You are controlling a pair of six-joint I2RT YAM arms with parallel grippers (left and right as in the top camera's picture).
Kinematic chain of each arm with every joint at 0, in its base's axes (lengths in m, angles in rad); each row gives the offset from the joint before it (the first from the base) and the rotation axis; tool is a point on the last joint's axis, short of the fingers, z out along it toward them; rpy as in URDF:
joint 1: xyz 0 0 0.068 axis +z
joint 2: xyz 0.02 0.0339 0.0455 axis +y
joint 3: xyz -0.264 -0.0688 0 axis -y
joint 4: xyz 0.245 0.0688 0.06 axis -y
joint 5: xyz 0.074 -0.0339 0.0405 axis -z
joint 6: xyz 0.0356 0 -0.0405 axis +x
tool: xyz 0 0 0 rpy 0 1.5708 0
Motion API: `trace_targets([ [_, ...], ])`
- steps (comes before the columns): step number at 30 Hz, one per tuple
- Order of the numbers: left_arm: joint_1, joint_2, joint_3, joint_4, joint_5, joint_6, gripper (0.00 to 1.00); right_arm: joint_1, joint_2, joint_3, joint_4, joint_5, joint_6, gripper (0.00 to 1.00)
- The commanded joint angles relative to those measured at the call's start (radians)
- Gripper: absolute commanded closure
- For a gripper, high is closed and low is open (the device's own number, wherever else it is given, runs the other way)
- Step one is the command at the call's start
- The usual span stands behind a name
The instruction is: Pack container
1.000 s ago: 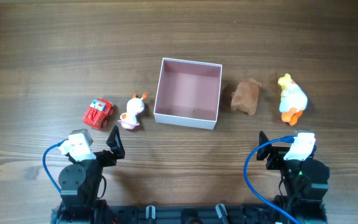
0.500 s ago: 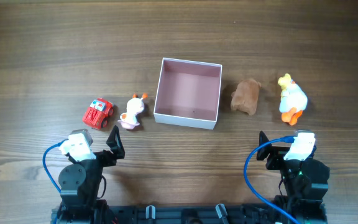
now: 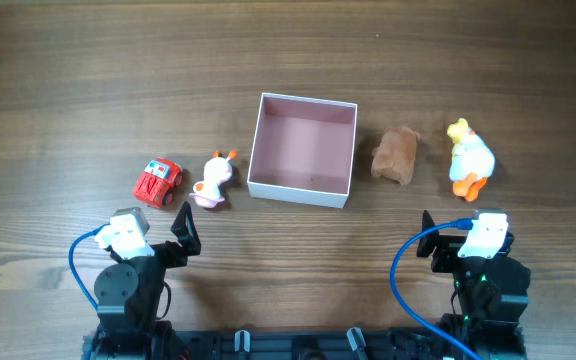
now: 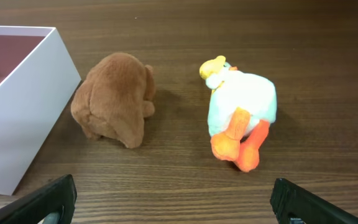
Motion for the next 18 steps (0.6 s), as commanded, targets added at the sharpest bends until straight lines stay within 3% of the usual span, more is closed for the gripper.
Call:
trace_targets([
  [1,-0.005,-0.01,-0.006,0.006,0.008,-0.016,0.0,0.004,-0.006,-0.007,-0.001,0.021,-0.019,0.0],
  [3,-0.005,-0.01,-0.006,0.006,0.009,-0.016,0.0,0.004,-0.006,-0.007,0.028,-0.025,-0.001,0.0],
  [6,-0.005,-0.01,-0.006,0.006,0.023,-0.016,0.0,0.004,-0.006,-0.007,0.059,-0.246,0.163,0.0],
  [9,-0.005,-0.01,-0.006,0.013,0.137,-0.017,0.0,0.004,-0.006,-0.005,0.047,-0.35,0.54,0.0],
  [10,-0.005,-0.01,-0.006,0.013,0.148,-0.019,0.0,0.004,-0.006,-0.005,0.054,-0.351,0.605,0.0],
  [14,-0.005,-0.003,0.034,0.018,0.155,-0.151,0.01,0.004,0.002,0.004,0.166,-0.47,0.552,0.01],
  [18,-0.005,0.07,0.204,0.015,0.119,-0.166,0.01,0.004,0.098,0.122,0.177,-0.431,0.487,0.0],
])
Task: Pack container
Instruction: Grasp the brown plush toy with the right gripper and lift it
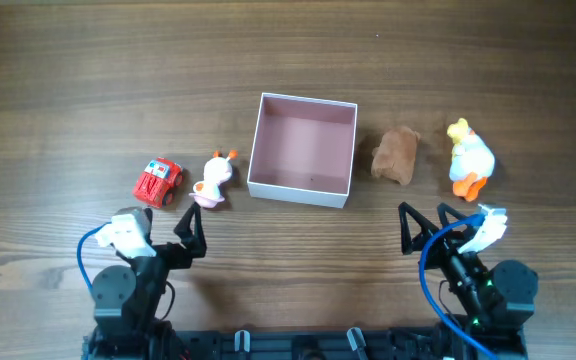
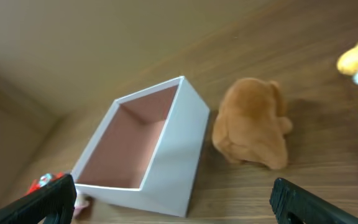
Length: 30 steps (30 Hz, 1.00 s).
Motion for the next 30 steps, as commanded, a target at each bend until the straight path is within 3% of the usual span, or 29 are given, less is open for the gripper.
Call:
trace_targets([
  [1,-0.005,0.096,0.201,0.007,-0.018,-0.051,0.0,0.004,0.122,0.153,-0.001,-0.018,-0.06,0.0],
  [5,-0.005,0.323,0.41,-0.048,-0.034,-0.046,0.0,0.004,0.38,0.394,-0.106,0.05,-0.184,0.0],
  [11,-0.005,0.786,0.755,-0.25,-0.072,0.079,0.0,0.004,0.887,0.902,-0.435,0.142,-0.319,0.01],
  [15,-0.005,1.061,0.917,-0.362,-0.094,0.077,0.0,0.004,1.191,1.164,-0.643,0.153,-0.318,0.01],
  [23,-0.005,1.33,0.948,-0.384,-0.095,0.077,0.0,0.011,1.541,1.202,-0.662,0.012,-0.319,0.0],
  [27,-0.005,1.386,0.948,-0.384,-0.095,0.077,0.0,0.09,1.696,1.202,-0.614,0.153,-0.312,0.01],
  [30,-0.005,1.389,0.947,-0.392,-0.095,0.077,0.0,0.166,1.775,1.202,-0.576,0.306,-0.23,0.0],
])
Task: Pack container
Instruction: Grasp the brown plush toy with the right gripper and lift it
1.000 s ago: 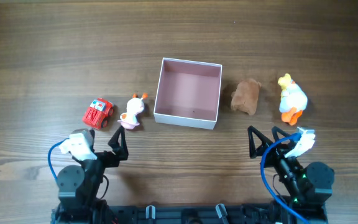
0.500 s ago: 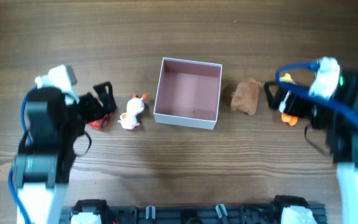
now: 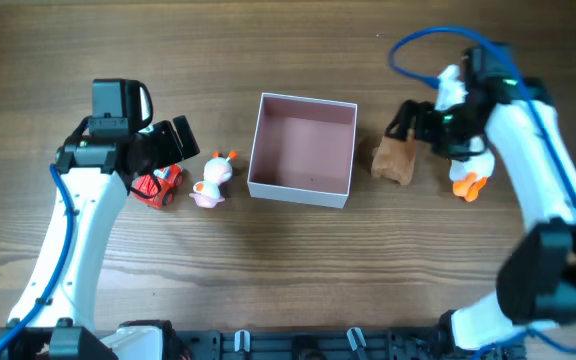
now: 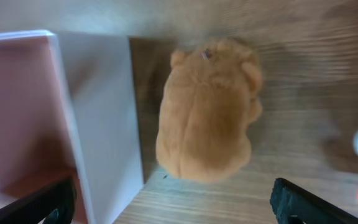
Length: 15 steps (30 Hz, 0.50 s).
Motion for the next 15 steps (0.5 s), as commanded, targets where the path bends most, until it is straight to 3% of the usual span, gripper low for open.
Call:
trace_targets([
  [1,-0.005,0.005,0.016,-0.006,-0.011,0.02,0.0,0.086,0.083,0.013,0.035,0.217,0.084,0.01],
  [5,-0.005,0.005,0.016,-0.005,-0.011,0.02,0.0,0.108,0.152,0.013,0.044,0.338,0.166,0.01],
  [9,-0.005,0.005,0.016,-0.005,-0.011,0.02,0.0,0.108,0.208,0.013,0.07,0.277,0.159,0.06],
  [13,-0.005,0.005,0.016,-0.005,-0.011,0.02,0.0,0.109,0.224,0.01,0.09,0.251,0.159,0.28],
  [15,-0.005,0.005,0.016,-0.005,-0.011,0.02,0.0,0.109,0.22,0.01,0.099,0.256,0.151,0.57],
])
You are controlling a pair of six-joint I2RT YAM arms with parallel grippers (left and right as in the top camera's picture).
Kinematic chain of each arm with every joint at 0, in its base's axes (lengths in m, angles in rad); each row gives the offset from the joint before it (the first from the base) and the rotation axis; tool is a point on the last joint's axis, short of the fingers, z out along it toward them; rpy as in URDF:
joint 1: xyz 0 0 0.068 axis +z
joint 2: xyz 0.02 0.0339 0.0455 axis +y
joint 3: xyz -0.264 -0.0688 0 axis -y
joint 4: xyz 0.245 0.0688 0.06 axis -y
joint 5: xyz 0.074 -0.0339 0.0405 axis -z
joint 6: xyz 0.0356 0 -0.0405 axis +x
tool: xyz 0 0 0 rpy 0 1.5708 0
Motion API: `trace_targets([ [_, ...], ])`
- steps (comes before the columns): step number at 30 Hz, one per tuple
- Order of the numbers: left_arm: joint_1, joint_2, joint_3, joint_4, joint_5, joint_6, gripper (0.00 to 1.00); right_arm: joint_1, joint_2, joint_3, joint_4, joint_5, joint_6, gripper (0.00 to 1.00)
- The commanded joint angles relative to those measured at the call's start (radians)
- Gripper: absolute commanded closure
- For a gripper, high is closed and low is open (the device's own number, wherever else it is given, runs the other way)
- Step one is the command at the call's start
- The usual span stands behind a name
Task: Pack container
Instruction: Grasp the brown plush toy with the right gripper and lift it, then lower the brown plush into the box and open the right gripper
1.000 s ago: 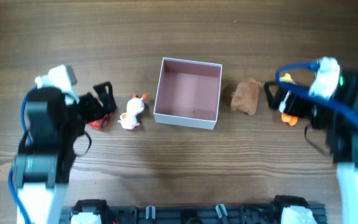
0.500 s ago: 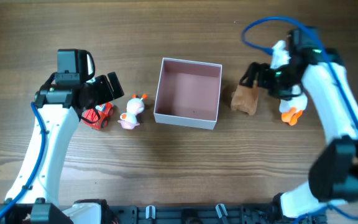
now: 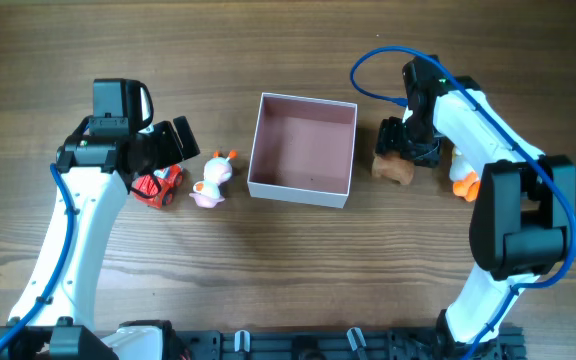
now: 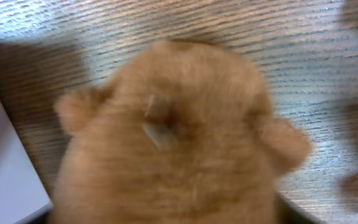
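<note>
The white box with a pink inside (image 3: 268, 150) stands mid-table. Right of it lies the brown plush (image 3: 392, 168), which fills the right wrist view (image 4: 173, 149). My right gripper (image 3: 406, 148) is down over the plush, open, one finger on each side of it; only a dark finger edge (image 4: 289, 215) shows at the bottom of the wrist view. My left gripper (image 3: 168, 158) hangs open just above the red toy car (image 3: 156, 186). A small white and pink toy (image 3: 211, 181) lies between the car and the box.
A white plush duck with orange feet (image 3: 465, 184) lies right of the brown plush, mostly hidden under my right arm. The blue cable of the right arm loops over the box's far right corner. Bare wooden table (image 3: 298, 270) lies in front of the box.
My right gripper has come down from above the brown plush and now straddles it, and the right arm reaches in from farther left. The left arm and the toys have not moved.
Both arms were folded at the table's near edge with grippers open. They then lifted a little, still near the edge. Later the left gripper was over the red car and the right above the brown plush; now the right one is lowered around the plush.
</note>
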Motion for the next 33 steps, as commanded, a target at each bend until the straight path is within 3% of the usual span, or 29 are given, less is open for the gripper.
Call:
trace_targets([
  [1,-0.005,0.004,0.015,-0.001,-0.01,0.02,0.0,0.0,-0.016,0.011,0.015,0.007,-0.021,0.66],
  [6,-0.005,0.004,0.015,-0.001,-0.01,0.02,0.0,0.009,-0.194,0.068,-0.015,-0.01,-0.029,0.84],
  [7,-0.005,0.004,0.015,-0.001,-0.01,0.02,0.0,0.029,-0.284,0.082,-0.017,-0.044,-0.029,0.95],
  [12,-0.005,0.004,0.015,-0.001,-0.01,0.02,0.0,0.153,-0.5,0.083,0.048,-0.118,0.048,0.96],
  [18,-0.005,0.004,0.015,-0.001,-0.01,0.02,0.0,0.386,-0.452,0.06,0.115,-0.06,0.206,0.95],
  [20,-0.005,0.004,0.016,-0.001,-0.01,0.02,0.0,0.436,-0.381,0.05,0.138,0.036,0.275,0.92],
  [24,-0.005,0.004,0.016,-0.001,-0.01,0.02,0.0,0.465,-0.192,0.05,0.254,0.079,0.27,0.82],
  [29,-0.005,0.004,0.015,-0.001,-0.01,0.02,0.0,0.467,-0.046,0.05,0.428,-0.069,0.219,0.78],
  [31,-0.005,0.004,0.015,-0.001,-0.01,0.02,0.0,0.468,-0.036,0.05,0.461,-0.07,0.217,0.68],
  [33,-0.005,0.004,0.015,-0.001,-0.01,0.02,0.0,0.468,-0.037,0.051,0.467,-0.048,0.217,0.48],
])
